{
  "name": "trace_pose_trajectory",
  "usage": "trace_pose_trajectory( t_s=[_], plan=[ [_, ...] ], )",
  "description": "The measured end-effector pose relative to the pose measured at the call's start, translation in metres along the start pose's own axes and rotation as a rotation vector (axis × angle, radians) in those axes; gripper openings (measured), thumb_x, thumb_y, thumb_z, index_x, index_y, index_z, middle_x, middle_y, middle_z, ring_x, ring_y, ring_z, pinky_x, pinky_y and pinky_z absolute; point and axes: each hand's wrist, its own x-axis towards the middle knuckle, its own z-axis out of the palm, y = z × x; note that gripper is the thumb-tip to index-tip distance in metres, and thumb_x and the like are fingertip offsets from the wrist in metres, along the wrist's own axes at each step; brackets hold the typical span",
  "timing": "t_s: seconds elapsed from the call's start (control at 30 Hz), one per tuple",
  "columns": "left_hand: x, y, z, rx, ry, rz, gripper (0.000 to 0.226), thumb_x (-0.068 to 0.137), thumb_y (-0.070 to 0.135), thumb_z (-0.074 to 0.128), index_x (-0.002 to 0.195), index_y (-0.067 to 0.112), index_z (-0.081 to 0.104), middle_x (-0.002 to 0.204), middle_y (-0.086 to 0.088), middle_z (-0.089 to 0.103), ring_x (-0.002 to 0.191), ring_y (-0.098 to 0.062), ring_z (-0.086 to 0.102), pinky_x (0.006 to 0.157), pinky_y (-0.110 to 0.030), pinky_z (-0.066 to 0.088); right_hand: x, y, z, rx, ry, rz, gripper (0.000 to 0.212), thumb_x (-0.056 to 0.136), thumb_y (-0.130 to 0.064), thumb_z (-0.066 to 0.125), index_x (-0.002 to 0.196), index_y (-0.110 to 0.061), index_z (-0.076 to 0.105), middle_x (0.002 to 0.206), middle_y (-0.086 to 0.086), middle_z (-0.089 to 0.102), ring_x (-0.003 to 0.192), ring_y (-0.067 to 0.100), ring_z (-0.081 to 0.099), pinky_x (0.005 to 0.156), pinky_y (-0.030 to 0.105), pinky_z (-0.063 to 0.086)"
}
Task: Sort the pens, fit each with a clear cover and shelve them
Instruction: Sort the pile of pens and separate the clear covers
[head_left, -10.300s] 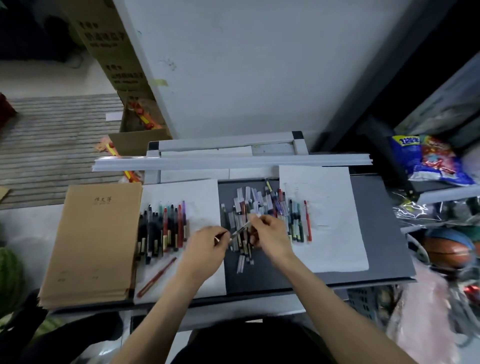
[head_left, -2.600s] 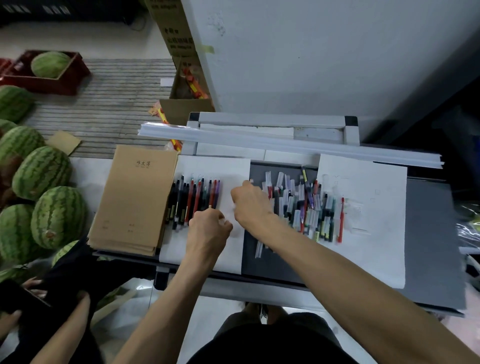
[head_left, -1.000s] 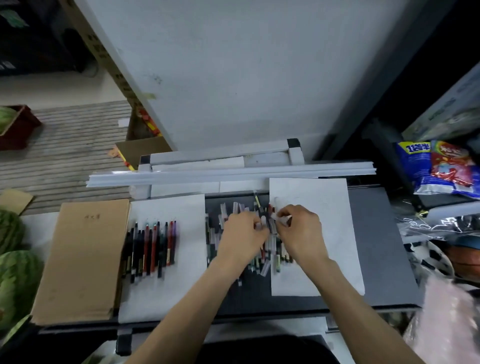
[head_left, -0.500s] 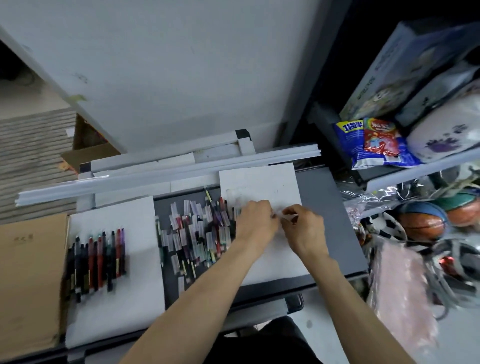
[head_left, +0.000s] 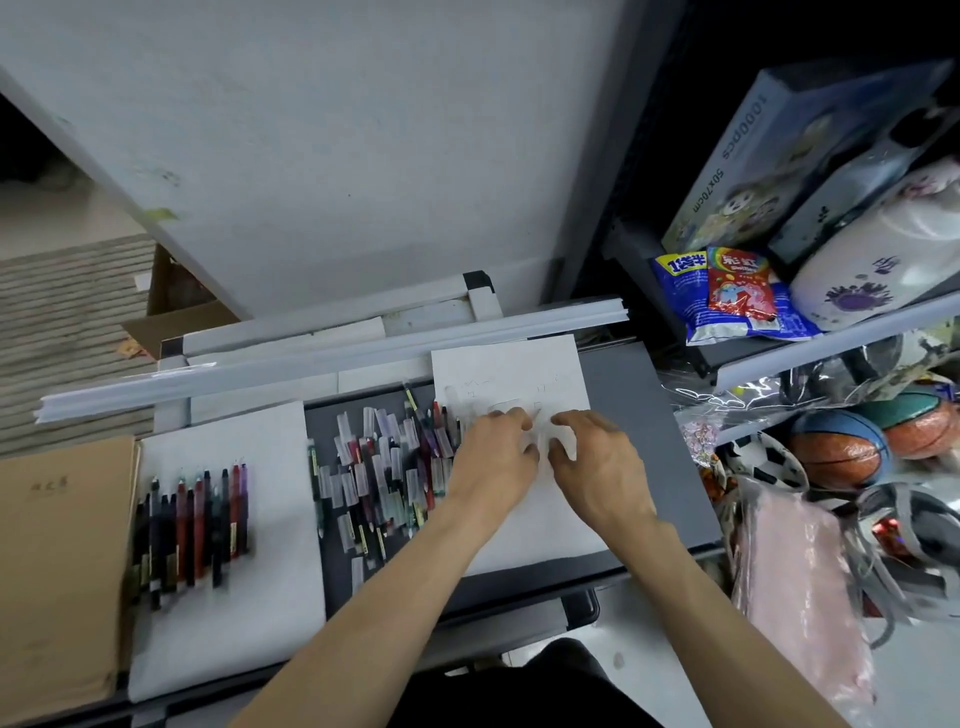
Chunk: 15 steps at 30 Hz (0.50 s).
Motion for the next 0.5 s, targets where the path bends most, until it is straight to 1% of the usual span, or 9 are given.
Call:
trace_pose_trajectory(
  t_s=[0.07,0.13,0.17,0.23,0.33,0.4,0.43,0.5],
  plan=[
    [-0.012,-0.006,-0.007,0.024,0.011,-0.003,0.024,0.098,0.023,0.059,0.119,0.016,0.068,0.109,-0.006,0.073,0.087,-0.028,0.074,0.077,-0.042,0.061,-0.007,-0.012,-0.005,-0.057,-0.040,-0.049,0.036,0.096,-0.024,0.064,0.131,-0.017,0.065,0.125,0.002,0.068,0.115,0.026,0.063,0.078,0.037,0.053],
    [-0.028,-0.017,-0.015,0.050,0.022,-0.024,0.016,0.097,0.022,0.058,0.108,0.016,0.068,0.096,-0.003,0.073,0.086,-0.025,0.072,0.077,-0.040,0.060,-0.015,-0.022,-0.008,-0.104,-0.076,-0.098,0.037,0.098,-0.030,0.061,0.133,-0.019,0.062,0.126,-0.001,0.066,0.118,0.022,0.059,0.080,0.038,0.054],
    [-0.036,-0.023,-0.019,0.046,0.035,-0.041,0.014,0.097,0.021,0.058,0.104,0.016,0.068,0.094,-0.002,0.072,0.084,-0.023,0.070,0.075,-0.040,0.060,-0.018,-0.027,-0.008,-0.126,-0.094,-0.119,0.037,0.099,-0.032,0.059,0.133,-0.021,0.061,0.127,-0.003,0.065,0.120,0.021,0.058,0.082,0.038,0.054],
    [-0.051,-0.041,-0.026,0.037,0.071,-0.084,0.013,0.096,0.020,0.058,0.103,0.017,0.069,0.096,0.000,0.072,0.080,-0.021,0.070,0.074,-0.040,0.061,-0.024,-0.036,-0.005,-0.165,-0.130,-0.162,0.036,0.099,-0.035,0.055,0.133,-0.022,0.061,0.124,-0.004,0.066,0.119,0.020,0.058,0.084,0.037,0.054],
    [-0.073,-0.065,-0.037,0.046,0.127,-0.160,0.016,0.094,0.022,0.061,0.106,0.022,0.070,0.098,0.003,0.073,0.086,-0.018,0.070,0.078,-0.037,0.060,-0.030,-0.054,0.003,-0.205,-0.169,-0.243,0.034,0.099,-0.036,0.051,0.127,-0.021,0.061,0.116,-0.003,0.067,0.111,0.022,0.061,0.082,0.037,0.054],
    [-0.089,-0.082,-0.044,0.029,0.168,-0.217,0.015,0.093,0.022,0.064,0.105,0.023,0.072,0.100,0.003,0.074,0.089,-0.018,0.070,0.081,-0.037,0.059,-0.034,-0.067,0.008,-0.206,-0.203,-0.293,0.036,0.099,-0.036,0.050,0.129,-0.021,0.060,0.118,-0.002,0.066,0.112,0.022,0.061,0.084,0.037,0.053],
    [-0.097,-0.090,-0.047,0.021,0.182,-0.251,0.015,0.093,0.022,0.065,0.106,0.023,0.072,0.102,0.004,0.074,0.087,-0.018,0.070,0.082,-0.036,0.059,-0.036,-0.073,0.011,-0.210,-0.218,-0.318,0.036,0.099,-0.036,0.050,0.130,-0.020,0.060,0.120,-0.002,0.066,0.113,0.022,0.060,0.086,0.037,0.053],
    [-0.111,-0.107,-0.053,0.004,0.199,-0.335,0.012,0.095,0.022,0.065,0.105,0.023,0.071,0.098,0.004,0.074,0.079,-0.014,0.067,0.078,-0.033,0.058,-0.039,-0.083,0.017,-0.209,-0.254,-0.352,0.036,0.100,-0.036,0.049,0.131,-0.020,0.060,0.124,-0.001,0.066,0.115,0.023,0.060,0.088,0.037,0.054]
  ],
)
